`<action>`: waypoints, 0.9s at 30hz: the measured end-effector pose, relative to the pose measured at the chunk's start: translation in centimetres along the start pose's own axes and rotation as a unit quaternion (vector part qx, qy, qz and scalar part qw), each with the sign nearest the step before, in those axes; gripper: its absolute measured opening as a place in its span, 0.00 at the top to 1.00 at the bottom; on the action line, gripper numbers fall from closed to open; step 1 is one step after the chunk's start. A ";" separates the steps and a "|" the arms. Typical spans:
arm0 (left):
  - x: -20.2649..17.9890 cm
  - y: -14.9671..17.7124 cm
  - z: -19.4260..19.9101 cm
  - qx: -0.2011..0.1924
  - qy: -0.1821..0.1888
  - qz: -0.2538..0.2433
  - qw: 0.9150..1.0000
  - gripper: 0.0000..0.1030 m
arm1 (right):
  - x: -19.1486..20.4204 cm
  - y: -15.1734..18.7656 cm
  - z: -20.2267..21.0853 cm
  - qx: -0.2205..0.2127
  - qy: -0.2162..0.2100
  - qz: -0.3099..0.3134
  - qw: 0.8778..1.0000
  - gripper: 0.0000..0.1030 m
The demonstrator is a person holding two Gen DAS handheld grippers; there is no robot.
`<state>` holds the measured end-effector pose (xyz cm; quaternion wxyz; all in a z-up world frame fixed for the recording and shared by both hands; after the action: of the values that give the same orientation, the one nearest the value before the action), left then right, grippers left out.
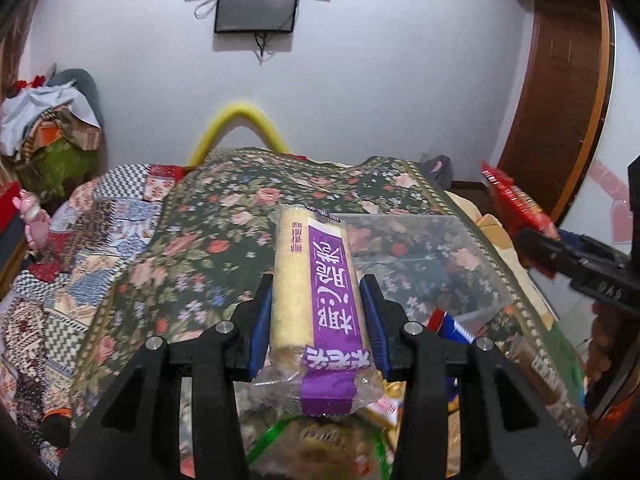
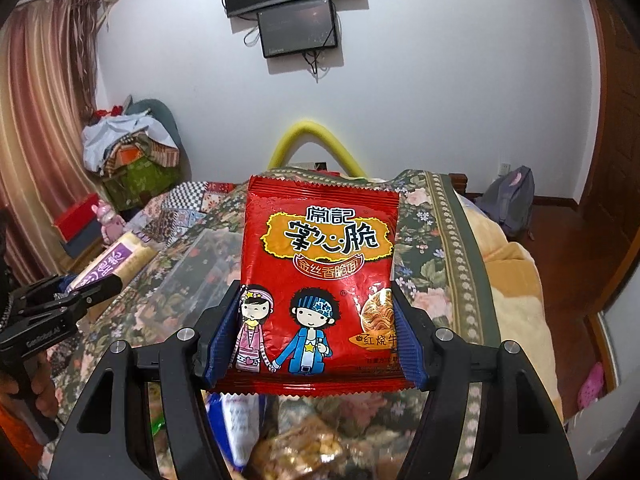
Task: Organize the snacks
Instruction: 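Carry purple roll and red bag into the clear box and open both tools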
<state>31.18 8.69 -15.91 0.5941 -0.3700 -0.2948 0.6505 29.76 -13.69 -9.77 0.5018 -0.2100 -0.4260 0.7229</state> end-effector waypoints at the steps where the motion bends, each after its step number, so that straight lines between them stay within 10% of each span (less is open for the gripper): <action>1: -0.2 -0.2 -0.8 0.007 0.006 0.004 1.000 0.60 | 0.1 0.2 -0.7 0.006 0.000 0.002 1.000 0.38; 27: -1.9 1.7 -9.0 0.102 0.011 -0.032 0.994 0.58 | -0.4 3.6 -7.9 0.150 0.004 0.020 0.988 0.37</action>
<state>37.78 6.09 -22.01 0.6524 -0.3046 -0.2319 0.6540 33.72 -11.36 -17.17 0.5148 -0.1437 -0.3065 0.7877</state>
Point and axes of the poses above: each gripper's, at about its wrist camera, not at the fingertips, and z roughly against the way its jaws point, x to its left, y to its underside, the point moved 9 cm from there along -z, roughly the way its jaws point, and after that the axes turned 4 degrees about -x, right-handed, at the moved point
